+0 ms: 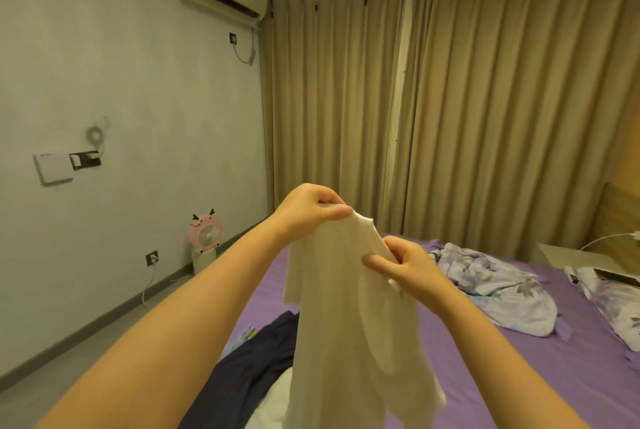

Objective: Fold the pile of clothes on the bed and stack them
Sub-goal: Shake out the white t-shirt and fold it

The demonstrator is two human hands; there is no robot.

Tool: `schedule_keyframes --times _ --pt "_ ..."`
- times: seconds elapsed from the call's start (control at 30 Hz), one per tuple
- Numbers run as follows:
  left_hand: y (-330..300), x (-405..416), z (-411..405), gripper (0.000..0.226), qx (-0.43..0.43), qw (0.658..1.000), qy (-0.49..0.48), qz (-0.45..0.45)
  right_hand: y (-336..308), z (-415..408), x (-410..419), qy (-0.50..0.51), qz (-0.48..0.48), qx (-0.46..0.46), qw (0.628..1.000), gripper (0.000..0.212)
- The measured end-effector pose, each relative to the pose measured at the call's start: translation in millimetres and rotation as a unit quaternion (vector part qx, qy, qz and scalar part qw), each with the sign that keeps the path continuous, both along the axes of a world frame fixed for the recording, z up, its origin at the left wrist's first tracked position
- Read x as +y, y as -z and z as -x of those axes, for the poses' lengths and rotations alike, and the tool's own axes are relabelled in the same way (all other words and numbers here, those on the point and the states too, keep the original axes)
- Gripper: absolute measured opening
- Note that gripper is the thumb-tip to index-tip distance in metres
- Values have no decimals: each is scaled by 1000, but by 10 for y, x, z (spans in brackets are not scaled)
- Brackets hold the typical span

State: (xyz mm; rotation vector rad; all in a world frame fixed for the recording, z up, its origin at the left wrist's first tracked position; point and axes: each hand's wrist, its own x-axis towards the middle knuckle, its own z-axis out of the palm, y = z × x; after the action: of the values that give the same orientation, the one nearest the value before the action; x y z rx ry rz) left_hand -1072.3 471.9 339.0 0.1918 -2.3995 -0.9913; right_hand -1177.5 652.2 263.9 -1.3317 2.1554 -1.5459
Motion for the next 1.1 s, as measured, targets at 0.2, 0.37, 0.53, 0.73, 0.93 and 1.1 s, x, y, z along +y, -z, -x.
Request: schedule_keyframes --times 0.2,0.37,0.53,0.73,0.93,1.1 --pt "-199 -271 -194 12 101 990 -26 -95 110 -90 419 44 7 -76 996 6" --pt "-160 -504 -390 13 136 974 -30 -177 23 -278 731 107 46 -101 988 31" --pt "-21 -528 -501 20 94 985 -37 -138 -149 -598 844 135 77 -84 984 13" --pt "-10 -495 -551 29 82 988 -91 -98 -520 -884 1229 37 15 -108 993 35" --pt "-11 -276 -627 21 104 988 -45 -107 -622 -1028 1621 97 13 -42 994 16" --pt "17 115 -687 10 66 984 99 -131 -598 -1030 1868 254 86 33 963 12"
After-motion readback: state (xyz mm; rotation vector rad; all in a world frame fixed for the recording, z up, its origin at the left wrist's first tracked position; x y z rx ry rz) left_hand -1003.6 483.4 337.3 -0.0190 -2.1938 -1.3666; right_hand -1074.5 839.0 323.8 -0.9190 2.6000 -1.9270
